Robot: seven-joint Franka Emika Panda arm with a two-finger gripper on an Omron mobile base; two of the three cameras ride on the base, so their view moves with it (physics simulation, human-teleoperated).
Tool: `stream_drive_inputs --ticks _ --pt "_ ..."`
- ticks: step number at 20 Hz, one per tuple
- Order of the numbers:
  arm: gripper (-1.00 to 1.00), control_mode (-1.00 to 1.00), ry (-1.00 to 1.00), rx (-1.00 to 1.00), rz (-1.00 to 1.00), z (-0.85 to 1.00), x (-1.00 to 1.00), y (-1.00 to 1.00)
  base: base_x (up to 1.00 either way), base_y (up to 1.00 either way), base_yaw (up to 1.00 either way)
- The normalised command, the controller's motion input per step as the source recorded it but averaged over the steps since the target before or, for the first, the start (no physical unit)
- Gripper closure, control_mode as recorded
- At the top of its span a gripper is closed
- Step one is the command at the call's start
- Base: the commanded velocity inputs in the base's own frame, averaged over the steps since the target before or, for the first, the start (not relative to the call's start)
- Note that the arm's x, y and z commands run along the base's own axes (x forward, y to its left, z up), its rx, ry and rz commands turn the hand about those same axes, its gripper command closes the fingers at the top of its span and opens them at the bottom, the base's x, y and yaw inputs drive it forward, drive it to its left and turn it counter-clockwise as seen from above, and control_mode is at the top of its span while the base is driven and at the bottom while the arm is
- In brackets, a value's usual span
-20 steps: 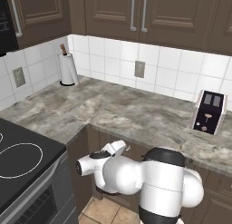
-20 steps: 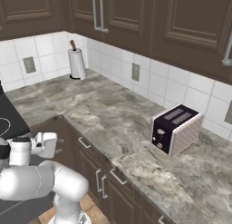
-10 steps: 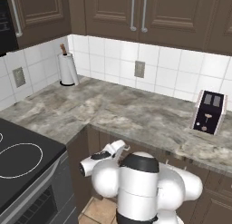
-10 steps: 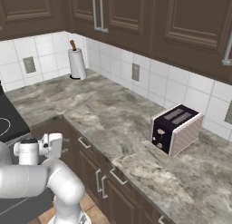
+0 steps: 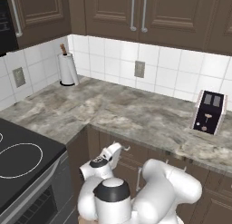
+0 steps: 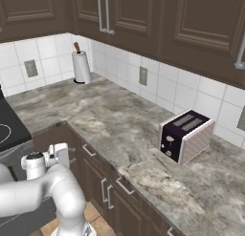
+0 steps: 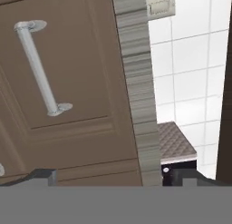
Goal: Take a straw from the drawer in front and place it inside the glass cup on the dining counter.
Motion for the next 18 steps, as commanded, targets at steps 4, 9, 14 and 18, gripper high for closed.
stream_drive_inputs --ticks 4,9,14,18 --pt "-1.0 -1.0 -0.07 -0.06 0.0 -0.05 0.17 0.0 0.0 0.0 0.0" --pt "-1.0 -1.0 -0.06 -0.03 0.0 -0.09 0.26 0.0 0.0 0.0 0.0" --pt "-1.0 -1.0 -0.01 -0.01 0.0 -0.16 0.31 -0.02 0.0 0.0 0.0" --pt "-1.0 -1.0 0.0 0.0 0.0 -0.21 0.29 0.0 0.0 0.0 0.0"
